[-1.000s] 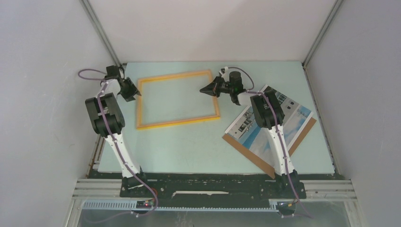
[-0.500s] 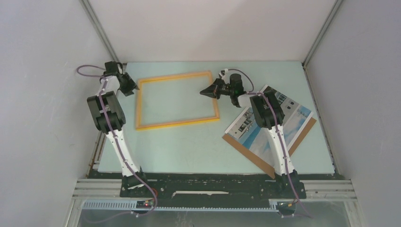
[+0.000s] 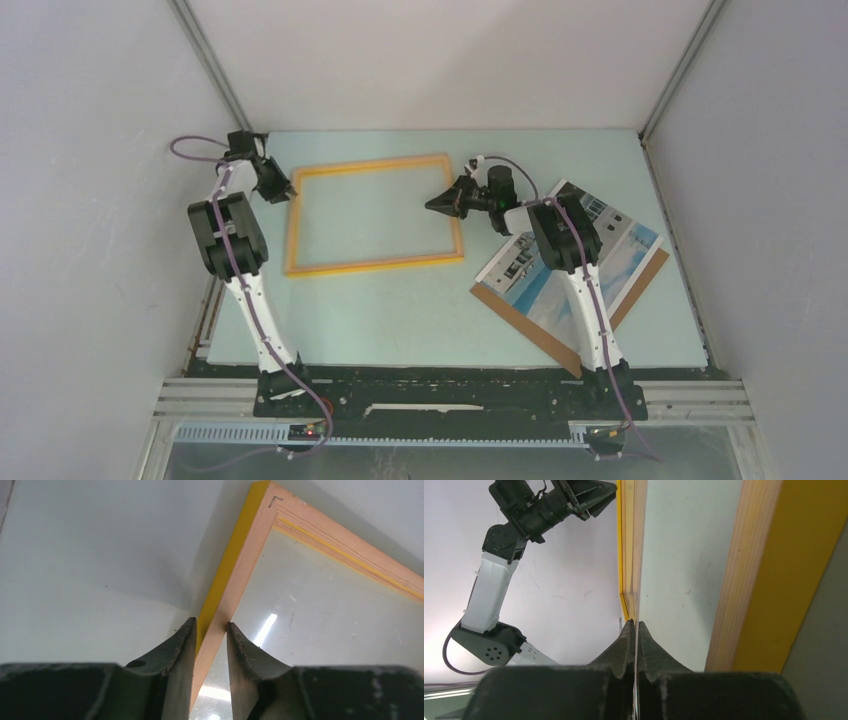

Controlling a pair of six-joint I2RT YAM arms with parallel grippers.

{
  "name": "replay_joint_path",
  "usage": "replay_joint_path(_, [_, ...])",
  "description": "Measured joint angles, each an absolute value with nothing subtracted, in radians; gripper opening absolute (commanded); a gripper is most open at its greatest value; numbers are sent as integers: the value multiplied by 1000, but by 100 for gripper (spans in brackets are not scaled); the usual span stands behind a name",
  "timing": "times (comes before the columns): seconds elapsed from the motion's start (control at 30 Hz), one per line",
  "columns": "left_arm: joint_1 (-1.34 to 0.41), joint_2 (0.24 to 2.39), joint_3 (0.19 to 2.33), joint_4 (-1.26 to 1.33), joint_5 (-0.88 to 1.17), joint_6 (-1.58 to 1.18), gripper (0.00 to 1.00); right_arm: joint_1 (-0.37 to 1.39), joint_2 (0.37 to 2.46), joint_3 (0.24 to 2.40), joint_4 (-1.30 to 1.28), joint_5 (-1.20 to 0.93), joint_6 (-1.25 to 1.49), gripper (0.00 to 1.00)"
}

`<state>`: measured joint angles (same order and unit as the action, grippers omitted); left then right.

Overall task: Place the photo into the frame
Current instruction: Adjust the photo frame item on the photo frame.

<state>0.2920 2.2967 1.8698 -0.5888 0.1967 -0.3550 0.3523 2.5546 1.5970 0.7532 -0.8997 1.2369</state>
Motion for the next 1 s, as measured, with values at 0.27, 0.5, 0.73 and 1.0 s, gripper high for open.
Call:
replay_joint_path(0.27, [275,2237,1765,-557,213,-338,24,351,2514,1480,828,-903,1266,0])
replay_joint_path(0.5, [258,2128,1611,-581,209,-335,44,334,2450,1369,840,-932,1257,0])
replay_joint_path(0.73, [246,2048,1573,-630,212,-332,46,318,2418,1348,810,-966,1214,0])
replay_joint_path(1.0, [256,2040,1549,-593,213,-368,54,316,2416,1389,770,-1000,1168,0])
